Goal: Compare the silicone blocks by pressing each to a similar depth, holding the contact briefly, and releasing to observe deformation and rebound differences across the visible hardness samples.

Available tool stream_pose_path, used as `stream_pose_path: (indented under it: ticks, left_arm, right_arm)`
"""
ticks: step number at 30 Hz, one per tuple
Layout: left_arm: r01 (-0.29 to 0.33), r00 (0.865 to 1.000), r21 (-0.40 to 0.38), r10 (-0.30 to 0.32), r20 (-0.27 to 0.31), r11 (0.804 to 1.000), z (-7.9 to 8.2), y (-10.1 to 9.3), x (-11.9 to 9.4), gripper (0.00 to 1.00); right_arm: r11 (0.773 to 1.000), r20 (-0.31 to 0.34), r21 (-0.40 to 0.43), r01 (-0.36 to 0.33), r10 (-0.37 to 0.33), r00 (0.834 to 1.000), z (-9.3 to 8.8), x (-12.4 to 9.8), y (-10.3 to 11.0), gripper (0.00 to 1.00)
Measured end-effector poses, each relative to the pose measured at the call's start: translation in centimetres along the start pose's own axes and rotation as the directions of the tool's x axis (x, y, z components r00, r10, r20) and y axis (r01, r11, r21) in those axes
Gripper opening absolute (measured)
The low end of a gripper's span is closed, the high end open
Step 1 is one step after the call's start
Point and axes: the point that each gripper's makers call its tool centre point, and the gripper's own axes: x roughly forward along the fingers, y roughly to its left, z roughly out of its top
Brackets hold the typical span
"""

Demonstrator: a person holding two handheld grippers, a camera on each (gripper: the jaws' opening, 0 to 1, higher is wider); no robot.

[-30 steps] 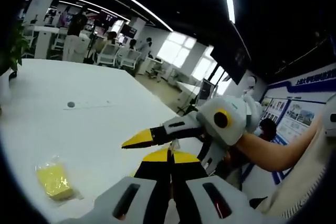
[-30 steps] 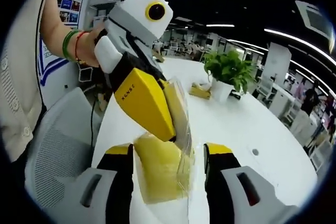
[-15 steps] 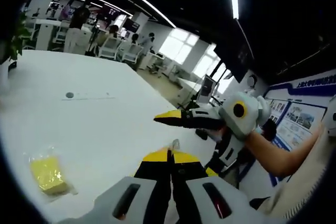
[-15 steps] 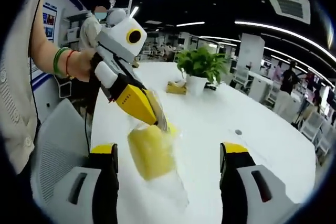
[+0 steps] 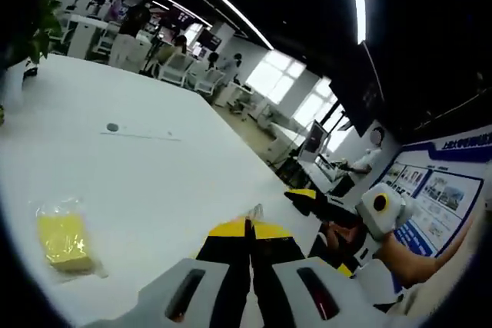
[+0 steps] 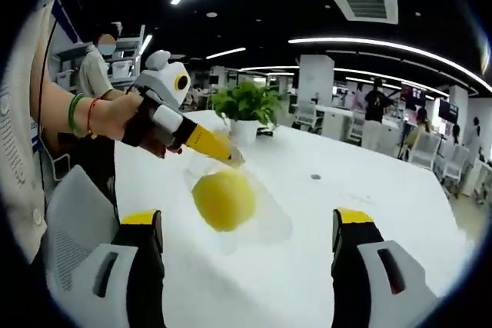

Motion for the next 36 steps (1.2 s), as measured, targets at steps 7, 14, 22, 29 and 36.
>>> stream_pose_path:
  ticks: [7,14,22,29,36]
  left_arm:
    - [-0.028,0.999,-0.127,0.031,0.021,0.992,-1.4,3.3,1.6,0.0]
    - [-0.043,0.999,-0.198,0.047,0.017,0.979,-1.5,5.3,3.4,0.0]
    - [-0.092,0.986,-0.327,0.132,0.1,0.941,-0.9,9.1,5.2,0.0]
    - [-0.172,0.965,-0.375,0.232,0.121,0.911,-1.5,12.7,6.4,0.0]
    - [-0.308,0.935,-0.272,0.342,0.088,0.912,-2.4,16.4,7.6,0.0]
  right_arm:
    - [0.993,-0.007,0.098,0.065,-0.065,0.998,-2.6,-2.0,0.1,0.87]
    - [0.986,-0.074,0.134,0.094,-0.085,0.994,-4.9,-3.9,0.5,0.85]
    - [0.974,-0.144,0.178,0.142,-0.117,0.983,-7.2,-6.2,0.9,0.83]
    - [0.967,-0.135,0.19,0.167,-0.143,0.981,-6.7,-6.0,-0.2,0.81]
    - [0.961,-0.147,0.211,0.176,-0.147,0.978,-6.8,-5.6,-0.2,0.79]
